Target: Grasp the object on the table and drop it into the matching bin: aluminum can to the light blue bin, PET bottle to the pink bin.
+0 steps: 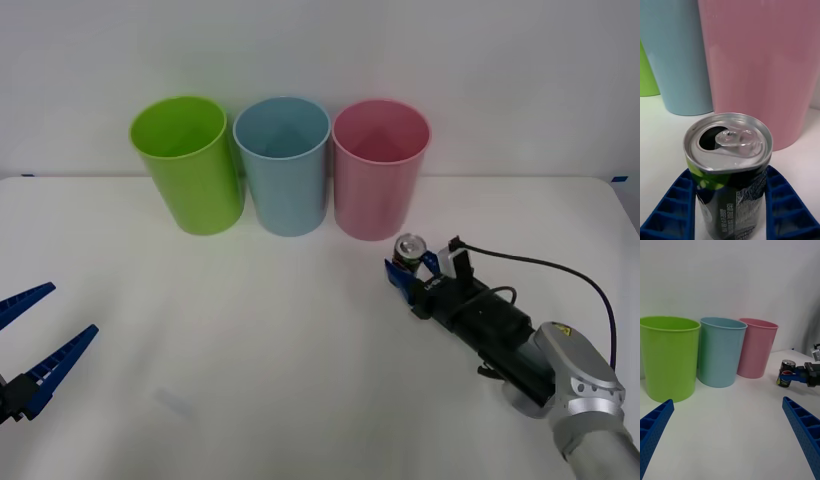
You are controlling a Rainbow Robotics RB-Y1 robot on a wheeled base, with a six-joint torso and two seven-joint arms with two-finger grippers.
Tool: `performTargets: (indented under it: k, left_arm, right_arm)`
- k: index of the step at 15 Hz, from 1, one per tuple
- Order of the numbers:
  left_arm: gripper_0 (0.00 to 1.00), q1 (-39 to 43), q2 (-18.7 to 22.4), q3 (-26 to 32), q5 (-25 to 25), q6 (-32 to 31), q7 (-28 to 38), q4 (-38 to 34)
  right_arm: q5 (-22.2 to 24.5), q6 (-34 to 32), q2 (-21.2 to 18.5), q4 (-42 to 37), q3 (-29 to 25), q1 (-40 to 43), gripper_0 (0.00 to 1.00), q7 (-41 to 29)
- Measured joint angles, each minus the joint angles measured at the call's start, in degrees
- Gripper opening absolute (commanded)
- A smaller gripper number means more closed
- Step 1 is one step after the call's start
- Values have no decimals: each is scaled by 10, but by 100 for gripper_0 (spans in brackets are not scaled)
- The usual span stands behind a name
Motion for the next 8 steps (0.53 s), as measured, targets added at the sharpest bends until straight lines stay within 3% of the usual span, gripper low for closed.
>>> performTargets:
  k: [8]
  left_arm:
    - [100,0,0,0,0,0,0,0]
  right_arm:
    - [-32,-2,-2,-6,8,8,0,15]
